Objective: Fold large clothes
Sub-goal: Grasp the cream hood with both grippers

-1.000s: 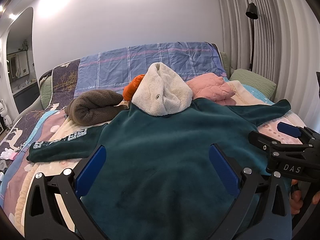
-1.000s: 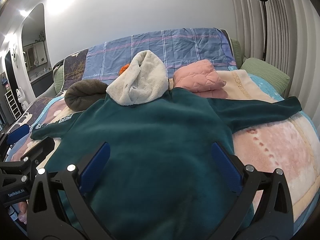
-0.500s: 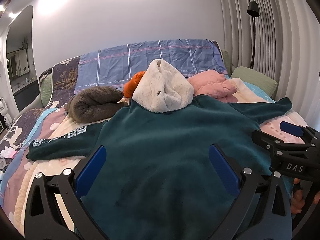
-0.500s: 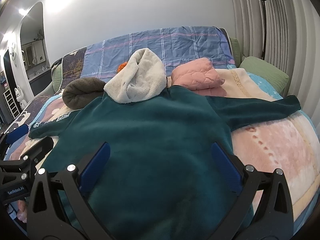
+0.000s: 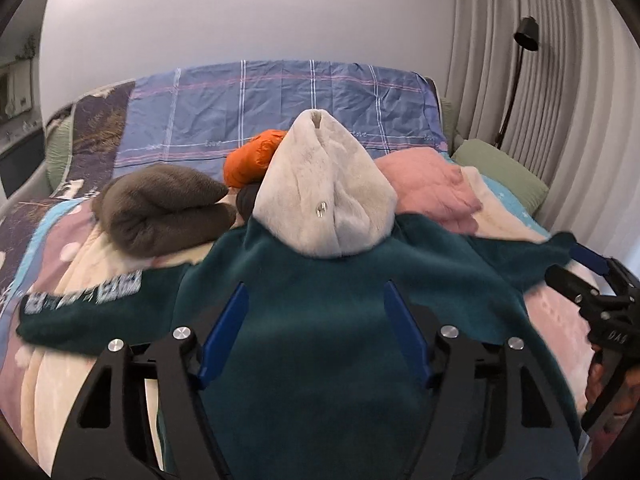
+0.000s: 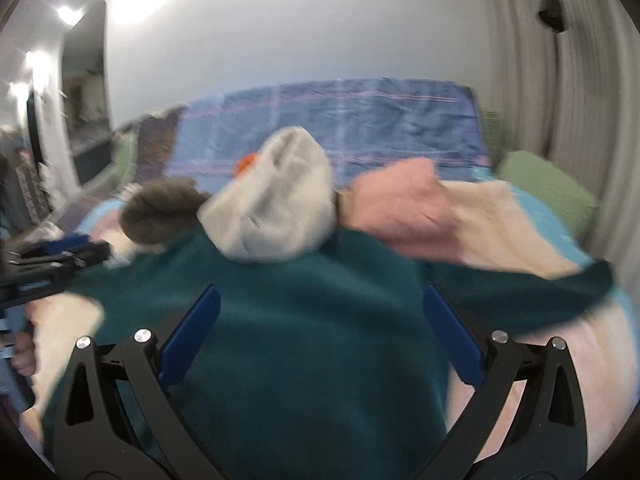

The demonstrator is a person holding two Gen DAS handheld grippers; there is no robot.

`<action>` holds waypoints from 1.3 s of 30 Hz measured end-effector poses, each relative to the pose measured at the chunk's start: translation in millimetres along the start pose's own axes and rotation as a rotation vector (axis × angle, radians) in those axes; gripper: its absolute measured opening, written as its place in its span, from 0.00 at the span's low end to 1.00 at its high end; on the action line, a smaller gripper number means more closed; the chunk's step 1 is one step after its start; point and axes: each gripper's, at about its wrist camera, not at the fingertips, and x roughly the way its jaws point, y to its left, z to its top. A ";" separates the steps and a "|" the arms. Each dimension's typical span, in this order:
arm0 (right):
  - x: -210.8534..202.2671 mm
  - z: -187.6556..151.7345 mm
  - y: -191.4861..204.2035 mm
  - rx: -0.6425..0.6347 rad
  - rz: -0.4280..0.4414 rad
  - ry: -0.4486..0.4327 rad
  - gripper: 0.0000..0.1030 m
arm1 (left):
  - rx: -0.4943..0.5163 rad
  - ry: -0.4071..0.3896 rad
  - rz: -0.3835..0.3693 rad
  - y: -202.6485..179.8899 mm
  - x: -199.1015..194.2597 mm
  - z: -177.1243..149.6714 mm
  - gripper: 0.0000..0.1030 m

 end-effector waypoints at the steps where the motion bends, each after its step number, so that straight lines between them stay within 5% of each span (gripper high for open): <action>1: 17.1 15.7 -8.2 0.023 0.044 0.006 0.98 | -0.010 0.011 -0.013 6.5 14.2 17.1 0.69; 11: 201.1 114.6 -26.6 0.133 0.137 0.151 0.98 | 0.002 0.102 0.039 32.2 161.0 112.9 0.68; 13: 237.7 121.5 -29.6 0.192 0.182 0.183 0.98 | -0.009 0.154 0.038 39.2 194.6 121.9 0.48; 15: 266.2 125.1 -31.1 0.236 0.217 0.216 0.98 | -0.033 0.203 0.032 48.8 229.6 128.6 0.42; 19: 320.6 130.3 -35.2 0.326 0.266 0.271 0.98 | -0.080 0.255 0.001 66.9 279.1 143.1 0.43; 21: 344.7 135.4 -32.9 0.353 0.283 0.293 0.98 | -0.107 0.249 -0.024 72.0 295.3 152.3 0.56; 28: 387.3 159.2 -15.7 0.324 0.247 0.318 0.98 | -0.215 0.224 -0.104 80.9 333.9 177.5 0.64; 29: 392.8 158.6 -12.6 0.311 0.236 0.327 0.92 | -0.216 0.235 -0.100 80.5 337.9 174.7 0.64; 30: 399.5 154.5 -8.7 0.299 0.219 0.358 0.65 | -0.213 0.258 -0.101 79.8 343.6 169.6 0.57; 31: 404.7 150.0 -9.6 0.302 0.211 0.386 0.26 | -0.212 0.280 -0.109 80.6 348.8 166.9 0.32; 32: 408.5 145.6 -12.5 0.327 0.207 0.408 0.13 | -0.226 0.303 -0.138 82.1 351.5 161.8 0.21; 34: 396.7 144.3 -18.1 0.382 0.264 0.359 0.11 | -0.266 0.277 -0.182 88.5 339.5 160.6 0.10; 39: 318.8 157.4 -15.2 0.326 0.393 0.212 0.10 | -0.183 0.135 -0.255 77.7 261.9 166.8 0.09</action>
